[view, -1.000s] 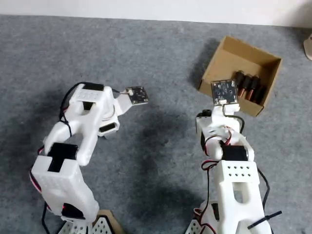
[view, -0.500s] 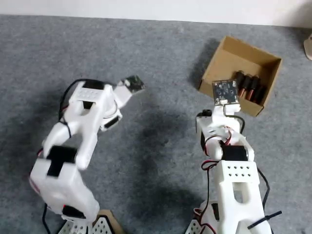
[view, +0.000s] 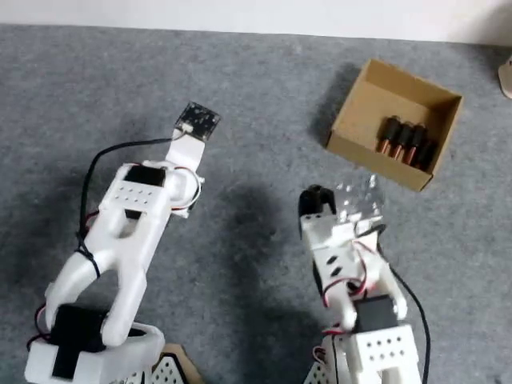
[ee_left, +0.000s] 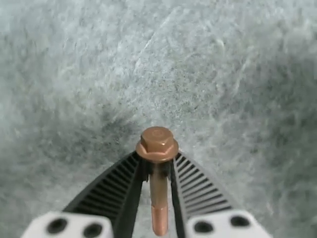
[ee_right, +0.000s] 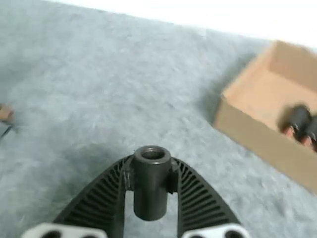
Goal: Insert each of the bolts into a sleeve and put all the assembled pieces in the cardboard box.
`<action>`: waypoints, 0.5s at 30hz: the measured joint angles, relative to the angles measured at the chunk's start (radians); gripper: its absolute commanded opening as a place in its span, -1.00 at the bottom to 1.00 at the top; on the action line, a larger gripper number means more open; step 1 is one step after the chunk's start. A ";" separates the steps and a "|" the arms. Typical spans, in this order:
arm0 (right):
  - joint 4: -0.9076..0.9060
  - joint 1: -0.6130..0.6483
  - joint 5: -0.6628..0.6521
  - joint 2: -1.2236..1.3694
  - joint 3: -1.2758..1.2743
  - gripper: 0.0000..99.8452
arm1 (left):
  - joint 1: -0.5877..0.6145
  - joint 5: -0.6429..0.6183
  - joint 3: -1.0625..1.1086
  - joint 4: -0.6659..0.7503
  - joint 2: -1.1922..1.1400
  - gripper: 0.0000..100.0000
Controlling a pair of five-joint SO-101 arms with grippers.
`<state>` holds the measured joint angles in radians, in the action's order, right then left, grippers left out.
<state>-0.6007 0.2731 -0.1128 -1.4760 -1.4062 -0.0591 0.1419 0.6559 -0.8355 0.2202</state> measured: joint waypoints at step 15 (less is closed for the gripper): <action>-0.002 0.175 -0.123 -0.256 -0.264 -0.99 | -0.199 -0.440 0.002 0.101 0.000 -0.99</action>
<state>-0.6022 0.4480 -0.2355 -1.7323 -1.6701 -0.2585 -0.2984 0.6575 -0.7342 0.2202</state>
